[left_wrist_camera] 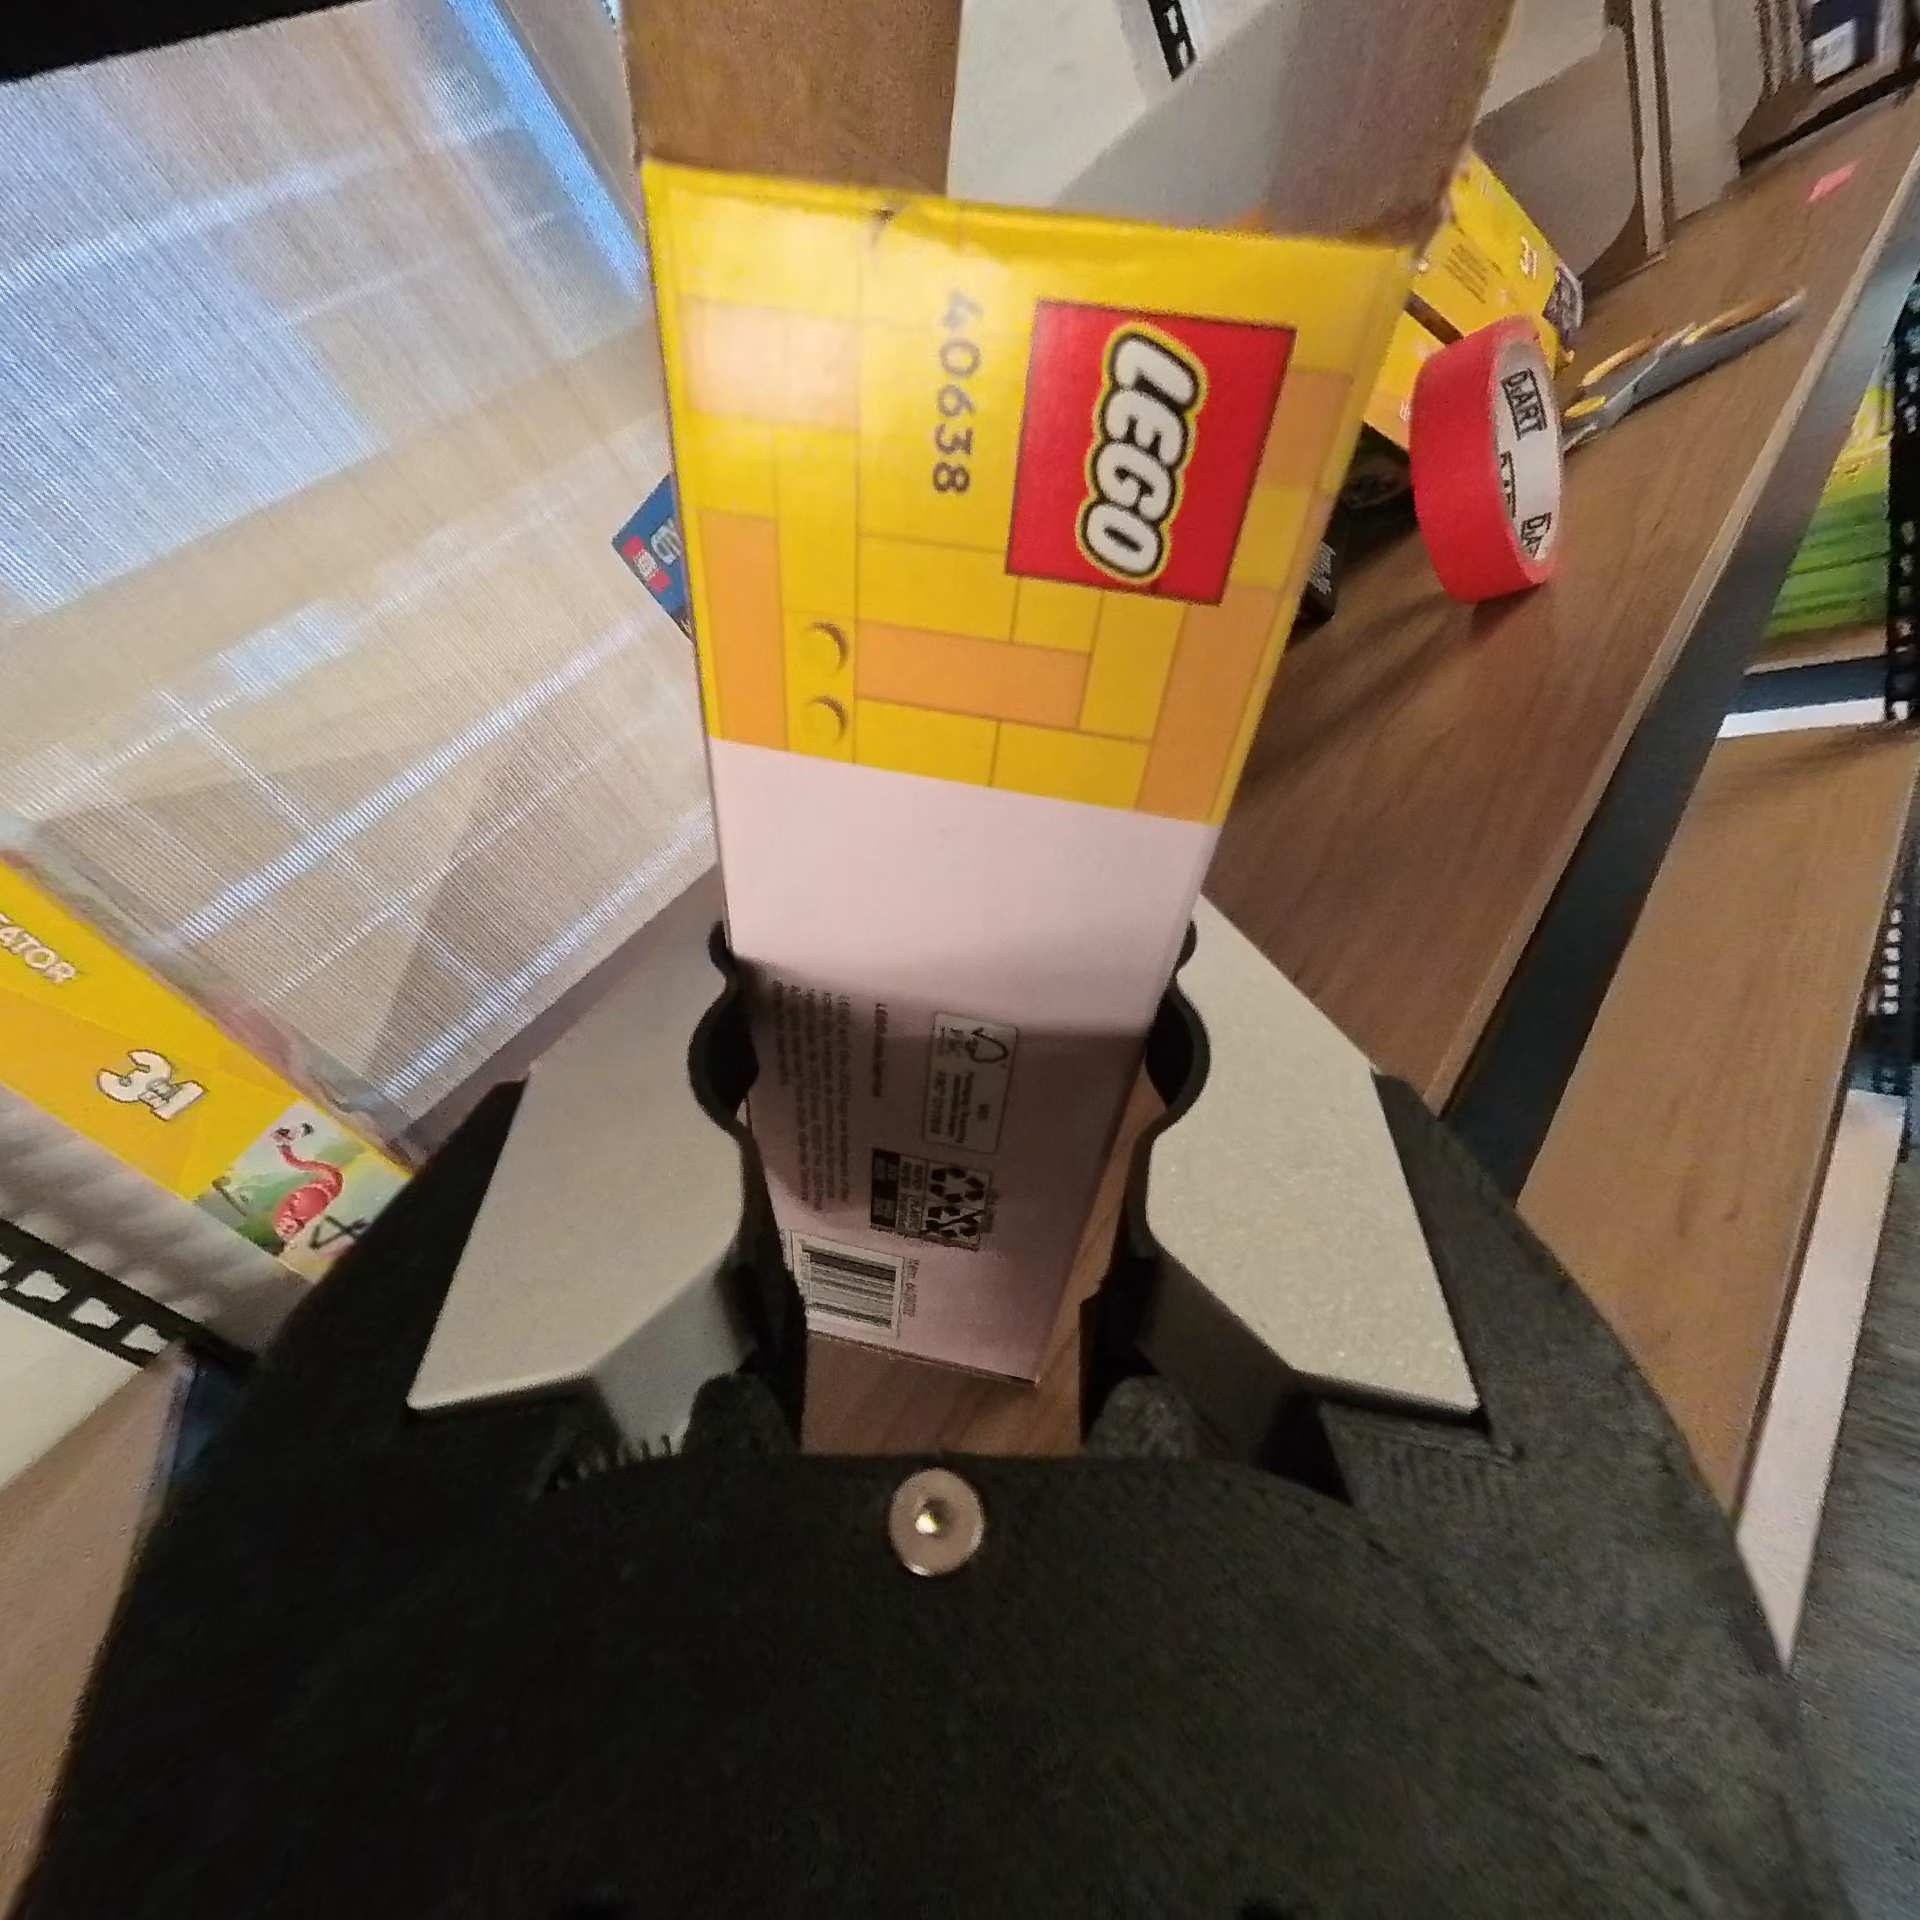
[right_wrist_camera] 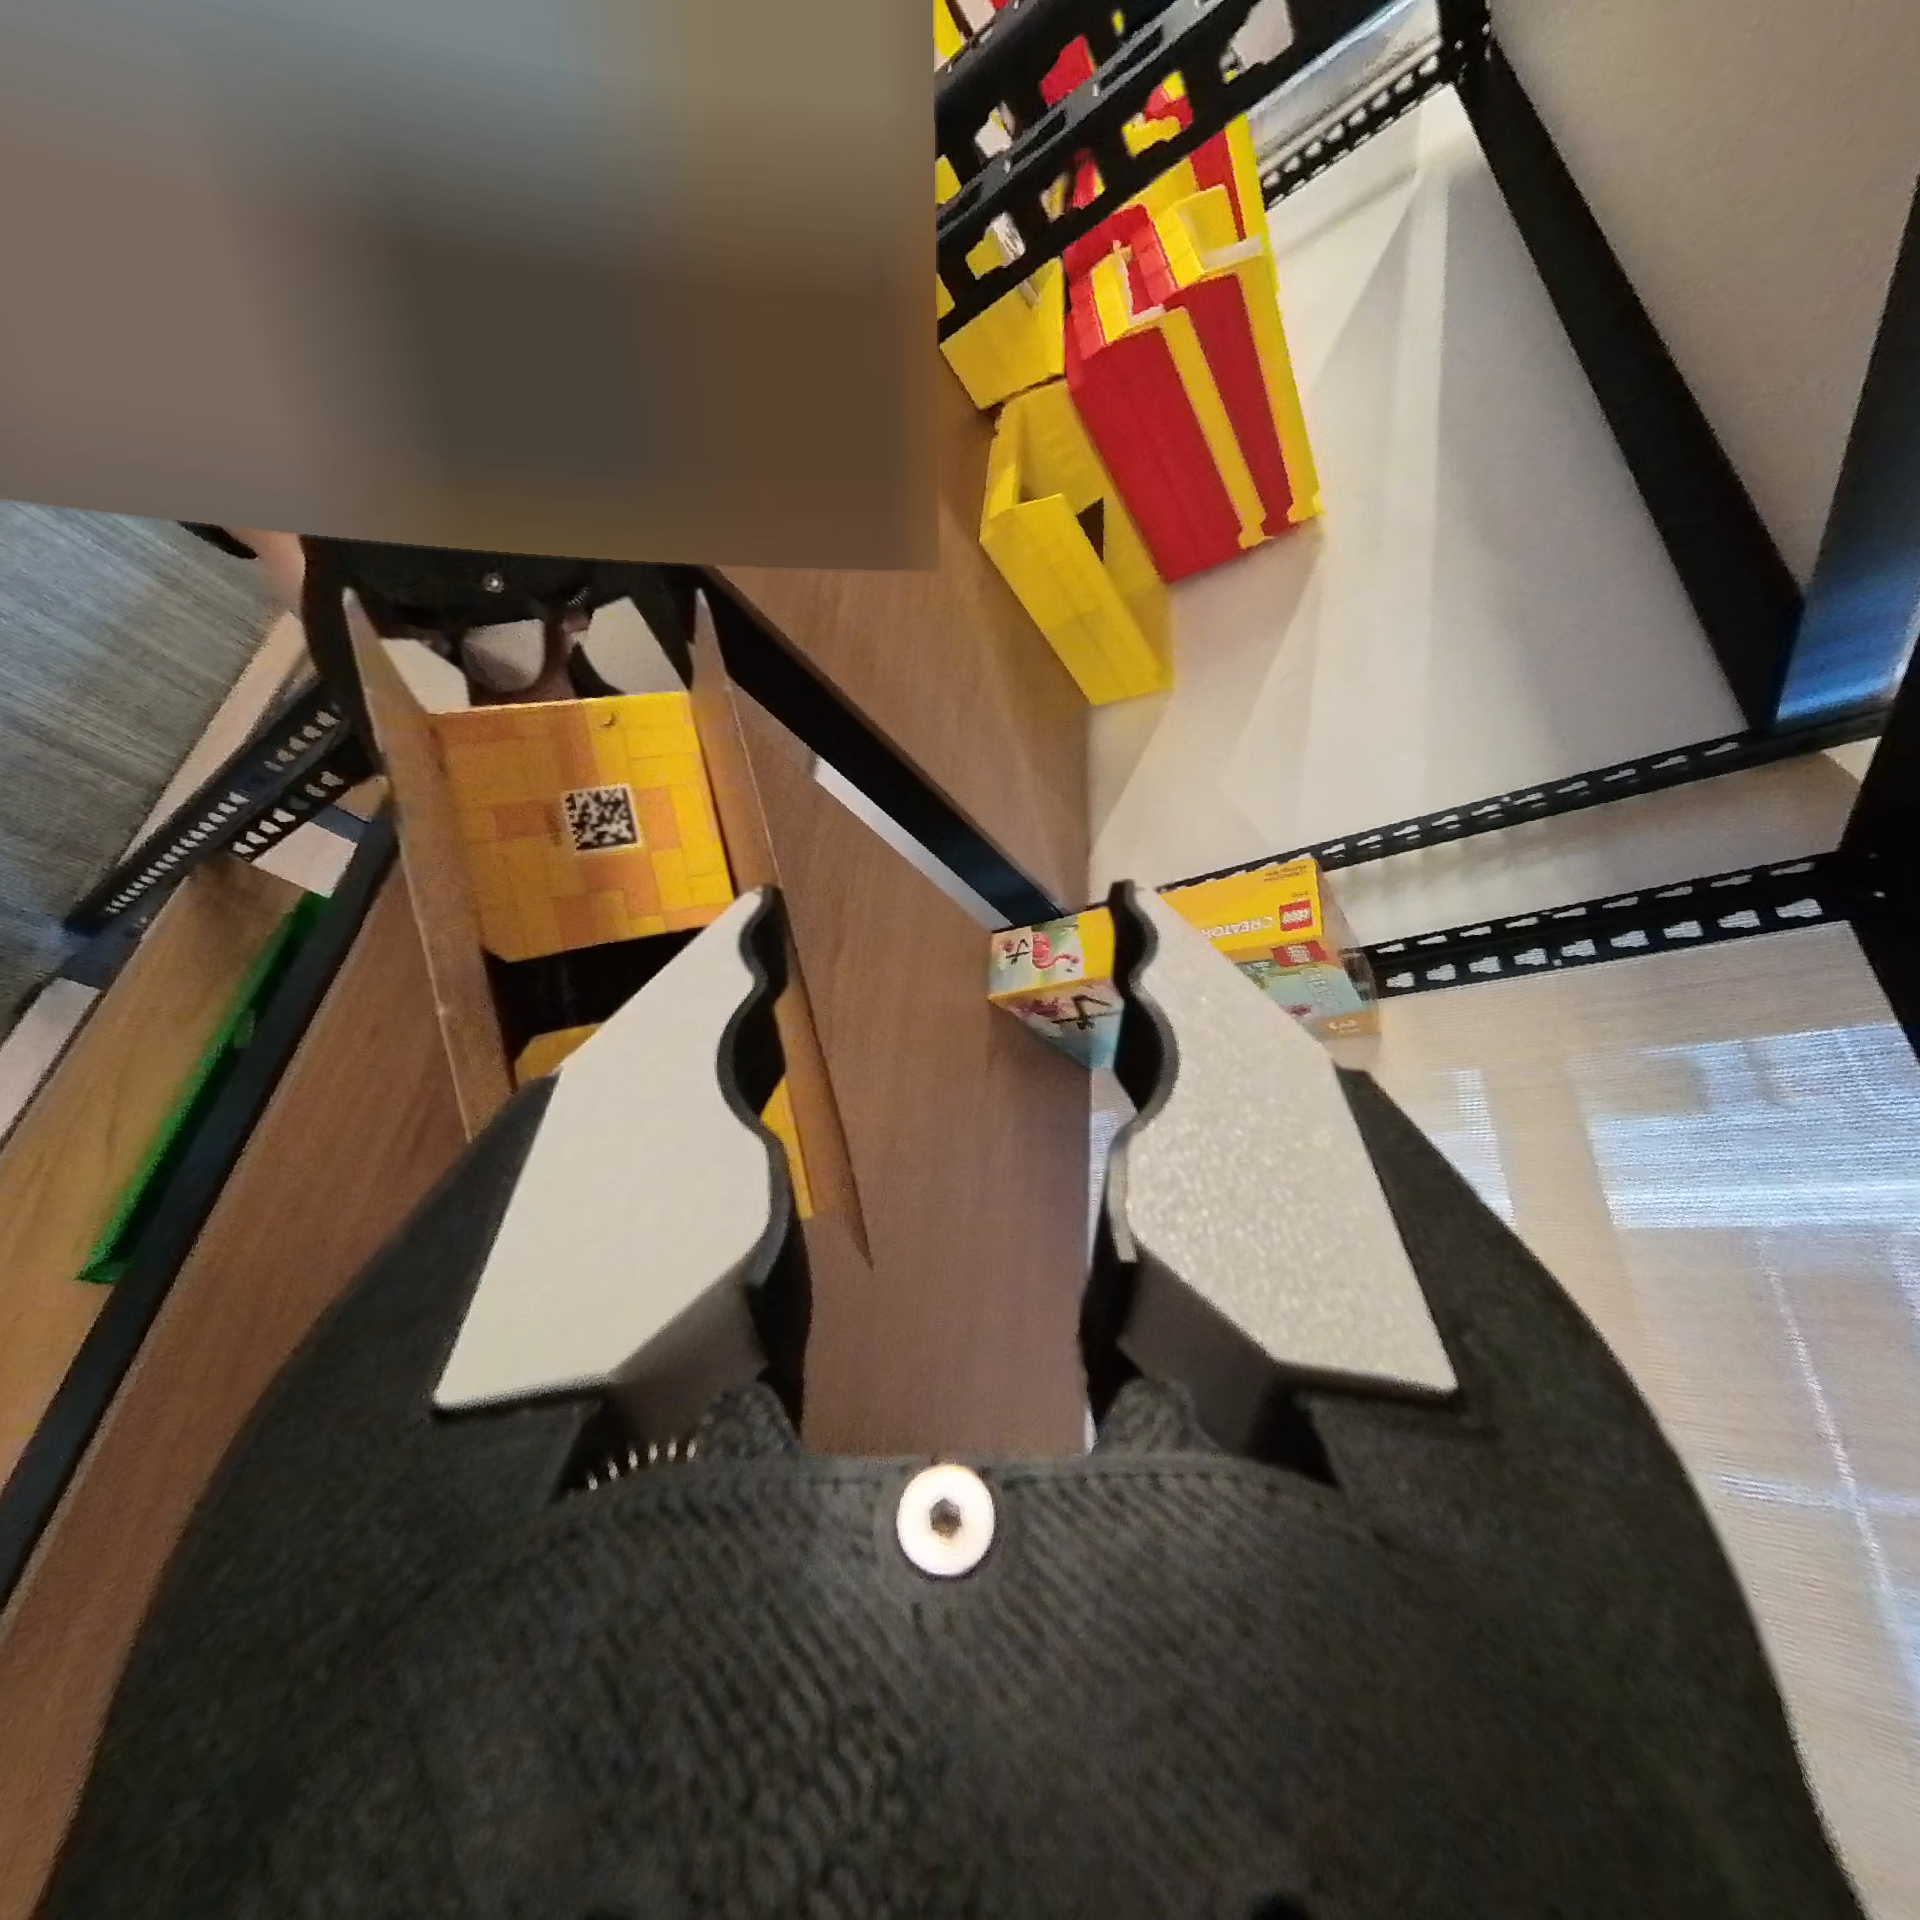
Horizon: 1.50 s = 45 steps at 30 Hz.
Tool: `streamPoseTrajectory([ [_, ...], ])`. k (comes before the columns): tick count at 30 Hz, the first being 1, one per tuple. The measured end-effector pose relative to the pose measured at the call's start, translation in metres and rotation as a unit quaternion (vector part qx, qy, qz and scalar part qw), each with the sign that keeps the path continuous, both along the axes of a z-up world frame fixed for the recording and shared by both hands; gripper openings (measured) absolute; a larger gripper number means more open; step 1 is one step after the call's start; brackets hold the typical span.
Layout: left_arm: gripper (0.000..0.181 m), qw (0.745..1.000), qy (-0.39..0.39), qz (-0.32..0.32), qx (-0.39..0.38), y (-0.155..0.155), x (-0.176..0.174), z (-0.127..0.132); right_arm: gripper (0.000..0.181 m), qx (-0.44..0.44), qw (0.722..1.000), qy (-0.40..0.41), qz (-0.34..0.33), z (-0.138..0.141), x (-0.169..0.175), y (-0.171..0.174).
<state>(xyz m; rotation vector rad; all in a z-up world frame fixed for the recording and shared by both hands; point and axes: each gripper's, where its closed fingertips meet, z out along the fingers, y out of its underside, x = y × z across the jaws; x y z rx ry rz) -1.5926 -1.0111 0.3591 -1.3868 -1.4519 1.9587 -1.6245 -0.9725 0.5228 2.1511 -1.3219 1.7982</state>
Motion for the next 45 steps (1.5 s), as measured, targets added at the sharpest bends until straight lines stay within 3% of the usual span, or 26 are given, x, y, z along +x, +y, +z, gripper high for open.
streamPoseTrajectory([
  [9, 0.075, 0.999, -0.026, 0.008, -0.041, 0.008, -0.003, -0.004, 0.063, 0.011, 1.0, 0.026, 0.003, -0.032, -0.007, 0.001],
  [26, 0.075, 0.997, -0.031, 0.018, -0.062, 0.012, -0.006, -0.004, 0.061, 0.066, 0.997, 0.028, 0.023, -0.036, -0.011, 0.001],
  [31, 0.075, 0.999, -0.008, 0.012, -0.034, 0.006, -0.003, -0.001, 0.041, 0.151, 0.986, 0.013, 0.069, -0.035, -0.018, 0.017],
  [35, 0.075, 1.0, 0.006, 0.005, -0.015, 0.001, -0.001, 0.001, 0.019, 0.31, 0.943, -0.028, 0.118, -0.029, -0.02, 0.028],
  [36, 0.075, 1.0, 0.007, 0.004, -0.013, 0.0, -0.002, 0.001, 0.004, 0.341, 0.933, -0.024, 0.108, -0.034, -0.02, 0.023],
  [40, 0.076, 1.0, 0.01, 0.001, -0.006, -0.004, -0.003, 0.002, 0.0, 0.362, 0.928, 0.088, -0.005, -0.084, -0.024, -0.01],
  [45, 0.075, 1.0, 0.018, 0.003, 0.009, -0.013, -0.001, 0.002, 0.0, 0.373, 0.917, 0.137, 0.014, -0.095, -0.007, -0.001],
])
